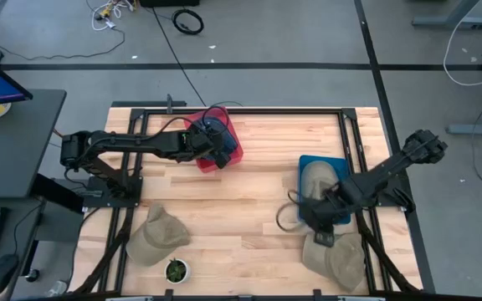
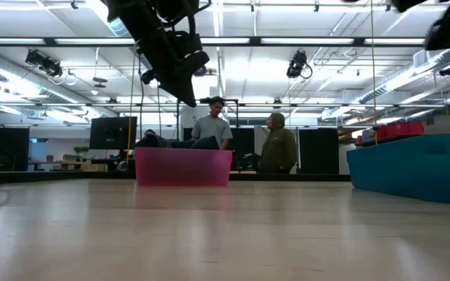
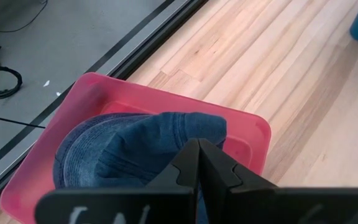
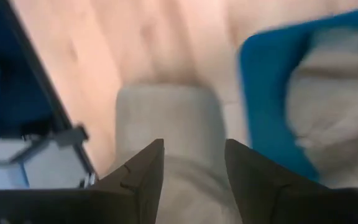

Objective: Pick & Place hat
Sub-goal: Put the right brown cap into the blue bin

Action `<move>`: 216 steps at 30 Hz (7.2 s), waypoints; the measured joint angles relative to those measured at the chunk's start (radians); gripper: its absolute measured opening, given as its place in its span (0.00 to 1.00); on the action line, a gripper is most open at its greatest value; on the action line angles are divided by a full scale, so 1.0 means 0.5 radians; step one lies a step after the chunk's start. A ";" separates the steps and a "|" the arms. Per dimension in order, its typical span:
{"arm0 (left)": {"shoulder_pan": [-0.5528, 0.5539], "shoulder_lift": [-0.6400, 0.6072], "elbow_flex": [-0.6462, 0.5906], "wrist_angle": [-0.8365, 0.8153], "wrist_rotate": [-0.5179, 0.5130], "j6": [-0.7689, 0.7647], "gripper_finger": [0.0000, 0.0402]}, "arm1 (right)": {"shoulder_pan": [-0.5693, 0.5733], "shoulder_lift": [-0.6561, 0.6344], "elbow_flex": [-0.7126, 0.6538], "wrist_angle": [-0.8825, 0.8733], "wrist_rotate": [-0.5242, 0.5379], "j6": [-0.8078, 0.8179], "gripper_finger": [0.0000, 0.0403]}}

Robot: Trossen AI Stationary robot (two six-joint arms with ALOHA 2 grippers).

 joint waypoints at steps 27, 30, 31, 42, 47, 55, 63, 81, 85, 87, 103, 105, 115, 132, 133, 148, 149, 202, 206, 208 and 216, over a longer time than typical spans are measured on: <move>0.001 0.000 0.000 0.000 0.000 -0.050 0.03 | 0.905 0.001 -0.643 0.568 -0.304 1.566 0.48; 0.001 0.000 -0.001 0.000 0.000 -0.046 0.03 | 0.904 0.001 -0.747 0.625 -0.299 1.790 0.48; 0.001 0.000 -0.001 0.000 0.000 -0.038 0.03 | 0.904 0.001 -0.778 0.634 -0.295 1.885 0.48; 0.002 0.000 -0.001 0.002 -0.001 0.024 0.03 | 0.894 -0.002 -1.096 1.116 0.029 2.148 0.12; 0.002 0.000 -0.002 0.002 -0.001 0.023 0.03 | 0.888 0.002 -1.022 1.150 0.049 2.111 0.04; 0.002 0.000 -0.002 0.010 -0.001 0.014 0.03 | 0.850 0.002 -0.568 0.831 0.079 1.754 0.01; 0.002 0.000 -0.002 0.010 -0.001 0.014 0.03 | 0.716 0.001 -0.181 0.419 0.507 1.369 0.01; 0.002 0.000 -0.002 0.010 -0.001 0.022 0.03 | 0.396 0.001 0.179 -0.289 1.581 1.420 0.01; 0.002 0.000 -0.002 0.010 -0.001 0.022 0.03 | 0.413 0.001 0.201 -0.626 1.573 1.855 0.01; 0.002 0.000 -0.002 0.010 -0.001 0.022 0.03 | 0.442 0.001 0.202 -0.774 1.559 2.070 0.01; 0.002 0.000 -0.002 0.003 -0.002 0.022 0.03 | 0.511 -0.001 -0.024 -0.902 1.460 2.546 0.02; 0.002 0.000 -0.002 0.002 -0.002 0.022 0.03 | 0.504 0.000 -0.106 -0.903 1.321 2.597 0.02; 0.002 0.000 -0.002 0.002 -0.002 0.021 0.03 | 0.504 -0.033 -0.188 -0.903 0.921 2.586 0.02; 0.002 0.000 -0.002 0.002 -0.002 0.011 0.03 | 0.470 -0.041 -0.301 -0.705 1.170 2.746 0.02; 0.002 0.000 -0.002 0.002 -0.001 0.011 0.03 | 0.452 -0.041 -0.348 -0.689 1.227 2.745 0.02; 0.002 0.000 -0.002 0.001 -0.001 0.022 0.03 | 0.286 -0.041 -0.807 0.363 1.158 2.301 0.07; 0.002 0.000 -0.002 0.001 -0.001 0.022 0.03 | 0.285 -0.041 -0.783 0.354 1.089 2.239 0.09; 0.002 0.000 -0.001 -0.001 -0.001 0.014 0.03 | -0.184 0.522 -0.142 0.215 0.832 1.110 0.01; 0.002 0.000 -0.001 -0.001 -0.001 0.014 0.03 | -0.257 0.619 -0.142 0.299 0.728 1.076 0.01; 0.002 0.000 -0.001 -0.001 -0.001 0.014 0.03 | -0.267 0.678 -0.142 0.351 0.702 1.029 0.01; 0.002 0.000 -0.001 -0.002 -0.001 0.020 0.03 | -0.294 0.653 -0.116 0.375 0.557 0.867 0.01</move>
